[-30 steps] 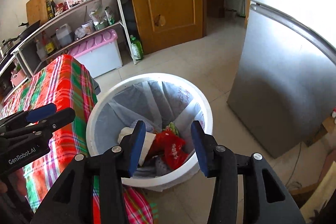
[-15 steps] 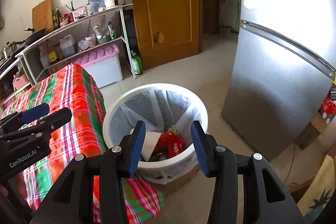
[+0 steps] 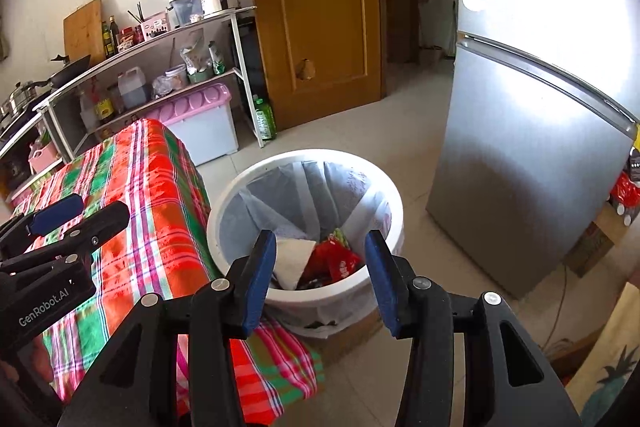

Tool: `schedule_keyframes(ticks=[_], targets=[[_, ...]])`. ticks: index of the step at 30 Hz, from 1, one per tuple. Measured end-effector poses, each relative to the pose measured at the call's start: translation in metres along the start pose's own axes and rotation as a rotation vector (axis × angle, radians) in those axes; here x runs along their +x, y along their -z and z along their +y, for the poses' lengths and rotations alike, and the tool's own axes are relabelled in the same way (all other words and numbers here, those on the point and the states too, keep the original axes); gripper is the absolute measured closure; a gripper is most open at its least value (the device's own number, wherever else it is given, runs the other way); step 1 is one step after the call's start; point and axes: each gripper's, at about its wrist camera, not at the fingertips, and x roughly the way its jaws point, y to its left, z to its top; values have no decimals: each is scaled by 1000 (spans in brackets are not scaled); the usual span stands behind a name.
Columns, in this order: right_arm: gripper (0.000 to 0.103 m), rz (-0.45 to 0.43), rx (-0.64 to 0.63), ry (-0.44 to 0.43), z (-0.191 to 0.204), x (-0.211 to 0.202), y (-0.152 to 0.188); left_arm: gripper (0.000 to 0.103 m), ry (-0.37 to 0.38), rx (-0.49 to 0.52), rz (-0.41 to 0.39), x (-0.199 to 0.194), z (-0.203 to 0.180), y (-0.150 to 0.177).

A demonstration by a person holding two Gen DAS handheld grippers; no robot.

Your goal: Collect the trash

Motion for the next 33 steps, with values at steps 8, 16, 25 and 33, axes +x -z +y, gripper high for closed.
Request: schedule_keyframes(ticks=[8, 16, 25, 33], targets=[[56, 2, 12, 0, -1, 1, 2, 30, -2, 1, 5, 1, -1, 1], [56, 10, 14, 12, -1, 5, 2, 30, -11, -3, 15, 2, -1, 2], [56, 13, 18, 15, -2, 6, 3, 30, -9, 2, 19, 4, -1, 1], [56, 16, 15, 15, -2, 6, 2, 30, -12, -1, 20, 3, 0, 1]])
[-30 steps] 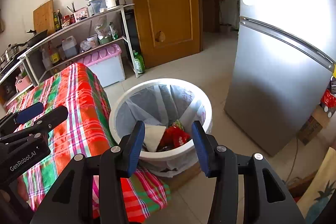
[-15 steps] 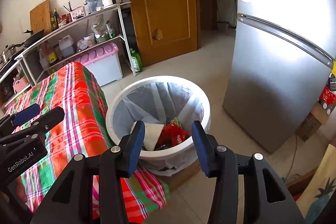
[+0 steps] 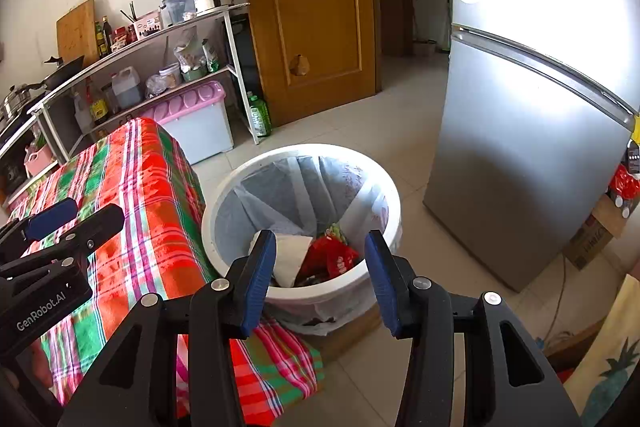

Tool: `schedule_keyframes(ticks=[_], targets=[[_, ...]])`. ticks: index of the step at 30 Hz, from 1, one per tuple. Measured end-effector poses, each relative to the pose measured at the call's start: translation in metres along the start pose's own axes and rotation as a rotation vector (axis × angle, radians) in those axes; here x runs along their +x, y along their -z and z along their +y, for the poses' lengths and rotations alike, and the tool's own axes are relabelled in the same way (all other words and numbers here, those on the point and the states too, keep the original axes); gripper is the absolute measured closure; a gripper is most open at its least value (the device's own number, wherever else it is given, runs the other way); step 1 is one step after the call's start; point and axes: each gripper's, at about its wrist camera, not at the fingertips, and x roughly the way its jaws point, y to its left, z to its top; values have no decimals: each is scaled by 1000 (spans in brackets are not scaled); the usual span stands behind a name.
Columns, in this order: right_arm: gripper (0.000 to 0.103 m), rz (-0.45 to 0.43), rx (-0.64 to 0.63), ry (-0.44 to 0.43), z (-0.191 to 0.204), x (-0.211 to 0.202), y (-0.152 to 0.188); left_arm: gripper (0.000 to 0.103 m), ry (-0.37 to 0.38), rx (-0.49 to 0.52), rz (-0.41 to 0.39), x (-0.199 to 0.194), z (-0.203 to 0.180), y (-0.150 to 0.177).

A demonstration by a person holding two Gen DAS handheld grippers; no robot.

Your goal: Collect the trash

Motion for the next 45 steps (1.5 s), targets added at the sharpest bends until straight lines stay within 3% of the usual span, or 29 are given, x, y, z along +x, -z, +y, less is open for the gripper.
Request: schedule_keyframes(ticks=[45], targets=[[56, 9, -5, -7, 2, 2, 3, 30, -4, 0, 4, -3, 1, 2]])
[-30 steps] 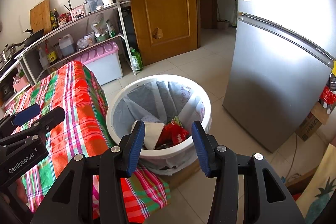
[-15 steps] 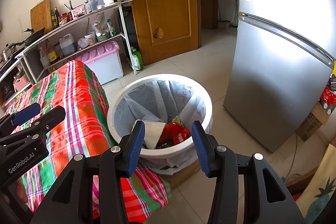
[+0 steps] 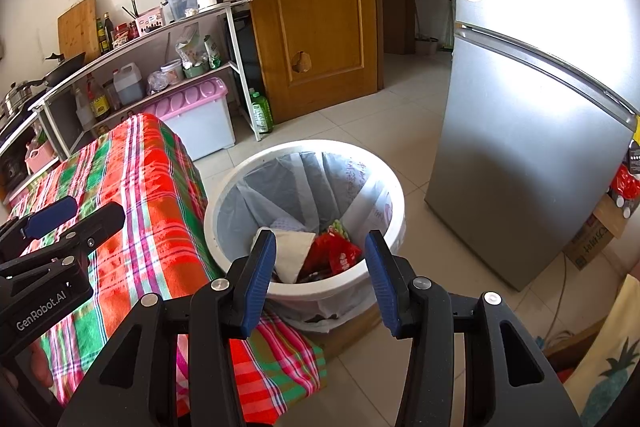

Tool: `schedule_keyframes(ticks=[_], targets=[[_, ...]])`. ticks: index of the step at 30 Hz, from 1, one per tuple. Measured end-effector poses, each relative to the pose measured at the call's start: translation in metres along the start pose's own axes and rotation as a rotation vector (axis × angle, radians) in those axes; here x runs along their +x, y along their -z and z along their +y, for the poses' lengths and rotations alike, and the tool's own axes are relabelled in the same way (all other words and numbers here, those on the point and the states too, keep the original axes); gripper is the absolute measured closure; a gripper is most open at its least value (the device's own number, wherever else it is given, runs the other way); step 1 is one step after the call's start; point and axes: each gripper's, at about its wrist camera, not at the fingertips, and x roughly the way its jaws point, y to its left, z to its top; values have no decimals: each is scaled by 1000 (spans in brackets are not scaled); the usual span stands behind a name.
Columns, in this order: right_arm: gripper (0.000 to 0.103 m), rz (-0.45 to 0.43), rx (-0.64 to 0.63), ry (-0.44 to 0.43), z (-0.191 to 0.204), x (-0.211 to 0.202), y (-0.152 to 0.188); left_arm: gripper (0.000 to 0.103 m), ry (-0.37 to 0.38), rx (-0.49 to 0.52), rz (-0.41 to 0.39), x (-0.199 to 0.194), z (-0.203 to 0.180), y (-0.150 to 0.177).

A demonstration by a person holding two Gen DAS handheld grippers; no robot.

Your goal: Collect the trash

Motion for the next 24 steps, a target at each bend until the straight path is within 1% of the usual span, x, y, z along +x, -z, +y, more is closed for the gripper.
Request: schedule_keyframes(ticks=[15, 24], targets=[[56, 3, -1, 1, 2, 0, 2, 30, -13, 4, 9, 1, 1, 0], [56, 4, -2, 1, 2, 1, 2, 30, -8, 3, 8, 2, 2, 1]])
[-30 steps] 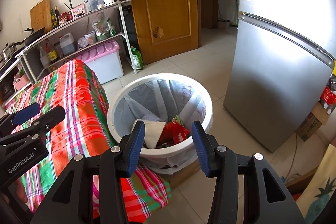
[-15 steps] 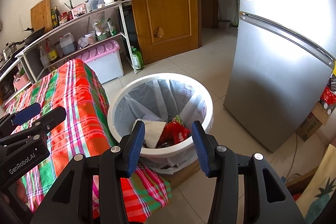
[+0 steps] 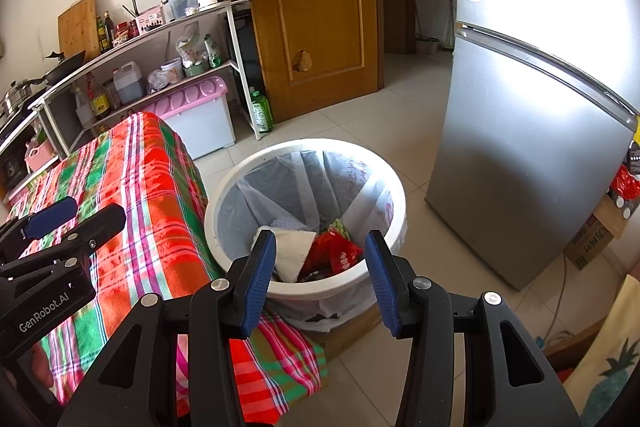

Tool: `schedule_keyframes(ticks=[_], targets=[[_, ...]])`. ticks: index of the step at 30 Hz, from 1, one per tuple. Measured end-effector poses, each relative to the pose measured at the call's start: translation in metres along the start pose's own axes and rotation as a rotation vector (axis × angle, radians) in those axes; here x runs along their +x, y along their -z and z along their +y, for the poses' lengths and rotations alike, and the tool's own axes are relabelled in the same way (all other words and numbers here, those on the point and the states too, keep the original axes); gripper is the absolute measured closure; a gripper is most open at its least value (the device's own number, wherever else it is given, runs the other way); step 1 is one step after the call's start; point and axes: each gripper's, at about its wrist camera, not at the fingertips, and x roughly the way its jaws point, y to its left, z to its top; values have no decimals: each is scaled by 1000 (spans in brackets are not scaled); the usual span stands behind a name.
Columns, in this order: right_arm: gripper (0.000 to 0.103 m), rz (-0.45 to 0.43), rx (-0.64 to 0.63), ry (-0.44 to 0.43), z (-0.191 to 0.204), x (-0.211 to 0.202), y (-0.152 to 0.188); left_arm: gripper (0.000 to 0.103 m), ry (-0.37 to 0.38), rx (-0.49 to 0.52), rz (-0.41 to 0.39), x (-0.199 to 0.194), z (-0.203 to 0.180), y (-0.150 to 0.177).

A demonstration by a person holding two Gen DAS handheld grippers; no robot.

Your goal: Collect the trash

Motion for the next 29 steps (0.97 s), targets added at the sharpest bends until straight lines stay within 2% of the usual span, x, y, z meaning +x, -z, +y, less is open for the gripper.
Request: schedule_keyframes(ticks=[9, 17, 29], targets=[[56, 7, -2, 5, 0, 1, 1, 30, 4, -14, -3, -1, 2, 2], [56, 14, -3, 13, 1, 2, 1, 22, 26, -41, -8, 0, 7, 2], [56, 21, -7, 15, 4, 4, 2, 22, 36, -60, 19, 5, 10, 5]])
